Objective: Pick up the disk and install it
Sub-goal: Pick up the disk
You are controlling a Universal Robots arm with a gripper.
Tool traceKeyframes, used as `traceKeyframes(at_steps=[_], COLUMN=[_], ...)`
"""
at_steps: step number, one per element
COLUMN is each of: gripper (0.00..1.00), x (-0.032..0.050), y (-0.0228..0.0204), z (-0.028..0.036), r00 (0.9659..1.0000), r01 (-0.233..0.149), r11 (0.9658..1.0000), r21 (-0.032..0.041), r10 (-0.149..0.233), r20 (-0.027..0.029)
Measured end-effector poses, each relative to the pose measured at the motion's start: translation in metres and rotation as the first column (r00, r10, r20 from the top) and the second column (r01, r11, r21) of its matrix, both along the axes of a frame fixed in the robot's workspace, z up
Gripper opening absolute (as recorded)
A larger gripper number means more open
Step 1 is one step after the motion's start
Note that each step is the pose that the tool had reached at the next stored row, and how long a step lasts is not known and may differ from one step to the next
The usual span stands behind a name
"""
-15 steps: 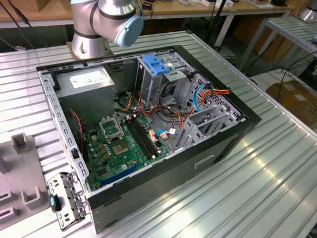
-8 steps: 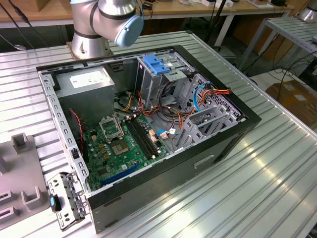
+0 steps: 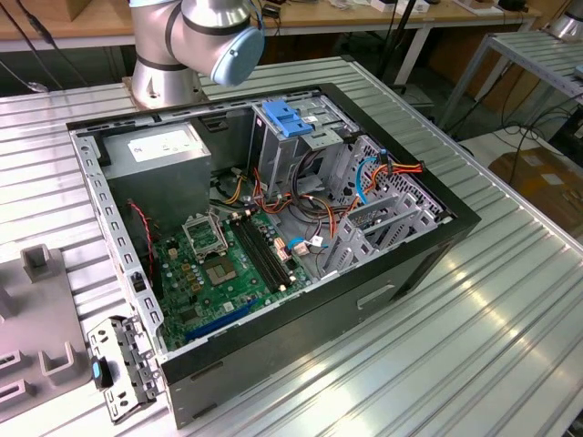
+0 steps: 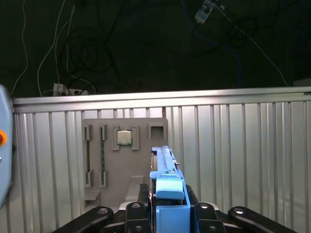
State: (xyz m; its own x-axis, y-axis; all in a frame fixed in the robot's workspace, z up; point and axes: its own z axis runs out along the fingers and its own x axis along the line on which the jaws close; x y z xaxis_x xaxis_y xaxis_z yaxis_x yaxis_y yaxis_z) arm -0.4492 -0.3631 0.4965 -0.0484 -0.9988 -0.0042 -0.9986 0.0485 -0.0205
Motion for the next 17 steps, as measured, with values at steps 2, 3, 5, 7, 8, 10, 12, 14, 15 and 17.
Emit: traceKeyframes(at_steps=[2, 3, 5, 7, 8, 10, 12, 14, 15, 17], gripper=[0.37, 0.37, 0.37, 0.37, 0.37, 0.37, 0.37, 0.37, 0.37, 0.37], x=[0.009, 0.0113, 0.0138, 0.0166, 0.0184, 0.0207, 0.0245, 0.0266, 0.0287, 0.0309], y=[0.0, 0.0, 0.0, 0.0, -0.0001, -0.0001, -0.0004, -0.0006, -0.0009, -0.0012], z=[0.0, -0.0001, 0.0, 0.0, 0.0, 0.0, -0.0001, 0.0, 0.0, -0.0001], r00=[1.0, 1.0, 1.0, 1.0, 1.0, 1.0, 1.0, 1.0, 1.0, 1.0], r01=[0.0, 0.0, 0.0, 0.0, 0.0, 0.0, 0.0, 0.0, 0.0, 0.0], r11=[1.0, 1.0, 1.0, 1.0, 1.0, 1.0, 1.0, 1.0, 1.0, 1.0], r21=[0.0, 0.0, 0.0, 0.0, 0.0, 0.0, 0.0, 0.0, 0.0, 0.0], r10=[0.0, 0.0, 0.0, 0.0, 0.0, 0.0, 0.0, 0.0, 0.0, 0.0], r20=[0.0001, 0.0001, 0.0001, 0.0001, 0.0, 0.0001, 0.0001, 0.0001, 0.0001, 0.0001])
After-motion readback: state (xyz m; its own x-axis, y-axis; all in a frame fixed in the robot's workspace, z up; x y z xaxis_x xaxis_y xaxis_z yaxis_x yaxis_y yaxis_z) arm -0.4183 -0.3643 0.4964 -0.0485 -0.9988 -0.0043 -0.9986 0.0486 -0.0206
